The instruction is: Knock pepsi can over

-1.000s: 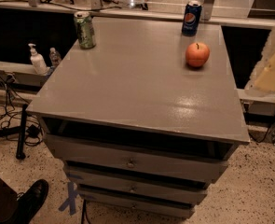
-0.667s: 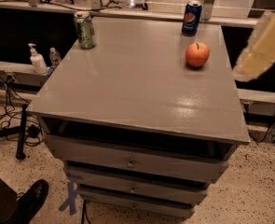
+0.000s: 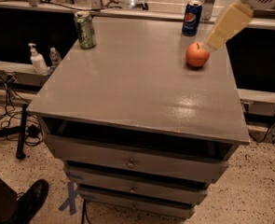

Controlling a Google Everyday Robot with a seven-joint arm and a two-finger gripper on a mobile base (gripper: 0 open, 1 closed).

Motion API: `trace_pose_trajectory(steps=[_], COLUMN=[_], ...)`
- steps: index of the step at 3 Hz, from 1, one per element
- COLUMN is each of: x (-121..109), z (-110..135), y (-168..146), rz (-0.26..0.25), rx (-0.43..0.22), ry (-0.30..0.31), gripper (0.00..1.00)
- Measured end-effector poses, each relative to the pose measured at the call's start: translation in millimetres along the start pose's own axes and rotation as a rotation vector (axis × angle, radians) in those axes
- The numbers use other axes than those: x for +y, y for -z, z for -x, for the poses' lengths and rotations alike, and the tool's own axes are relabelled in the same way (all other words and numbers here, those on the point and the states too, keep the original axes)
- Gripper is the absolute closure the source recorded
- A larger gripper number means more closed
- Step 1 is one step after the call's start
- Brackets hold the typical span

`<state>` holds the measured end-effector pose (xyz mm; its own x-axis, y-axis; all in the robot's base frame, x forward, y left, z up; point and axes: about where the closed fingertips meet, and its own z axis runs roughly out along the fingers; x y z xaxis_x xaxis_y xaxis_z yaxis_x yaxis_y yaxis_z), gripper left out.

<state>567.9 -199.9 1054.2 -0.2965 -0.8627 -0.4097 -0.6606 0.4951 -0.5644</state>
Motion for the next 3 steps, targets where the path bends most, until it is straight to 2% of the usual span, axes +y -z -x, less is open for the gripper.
trace_pose_trajectory(steps=[1,2,3], x=[-35,-61,-61], z=[-1,-7,-7], y=[-41,-87,-87], rz=[-0.048,-0.054,-0.054], rx=[0.006,0.017,0.017], ry=[-0.077,-0.183,-0.183], gripper=[0.00,0.00,0.00])
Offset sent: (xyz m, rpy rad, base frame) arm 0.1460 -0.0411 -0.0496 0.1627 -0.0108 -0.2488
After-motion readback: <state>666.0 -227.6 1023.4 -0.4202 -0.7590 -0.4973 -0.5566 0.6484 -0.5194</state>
